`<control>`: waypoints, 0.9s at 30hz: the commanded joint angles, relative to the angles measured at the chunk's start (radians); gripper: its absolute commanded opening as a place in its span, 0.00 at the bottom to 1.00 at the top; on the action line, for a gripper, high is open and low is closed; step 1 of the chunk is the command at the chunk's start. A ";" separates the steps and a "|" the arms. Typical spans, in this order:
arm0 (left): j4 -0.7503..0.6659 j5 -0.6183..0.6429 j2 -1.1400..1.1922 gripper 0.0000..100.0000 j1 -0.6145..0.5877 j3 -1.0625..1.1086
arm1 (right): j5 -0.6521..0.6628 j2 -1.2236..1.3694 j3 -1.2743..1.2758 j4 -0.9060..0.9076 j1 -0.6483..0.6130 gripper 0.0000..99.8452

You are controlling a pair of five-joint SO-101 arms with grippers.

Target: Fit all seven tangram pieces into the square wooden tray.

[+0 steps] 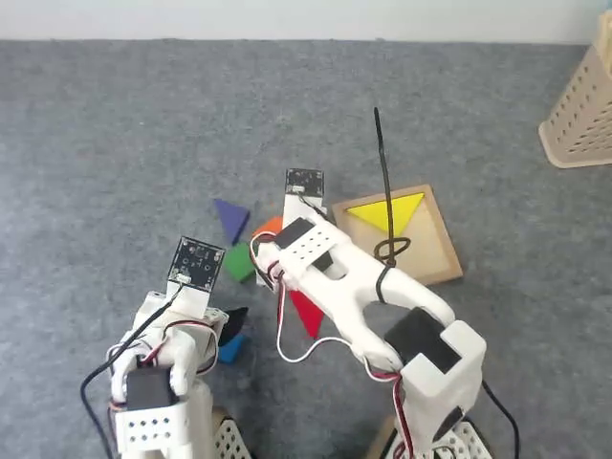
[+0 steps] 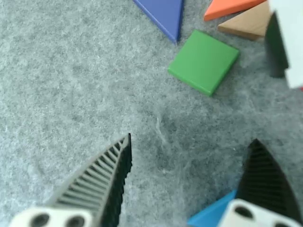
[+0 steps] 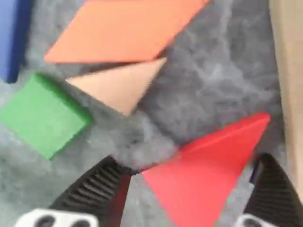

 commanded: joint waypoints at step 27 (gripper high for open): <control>0.000 -0.002 -0.014 0.35 0.002 -0.005 | 0.396 -0.002 0.020 0.056 0.012 0.20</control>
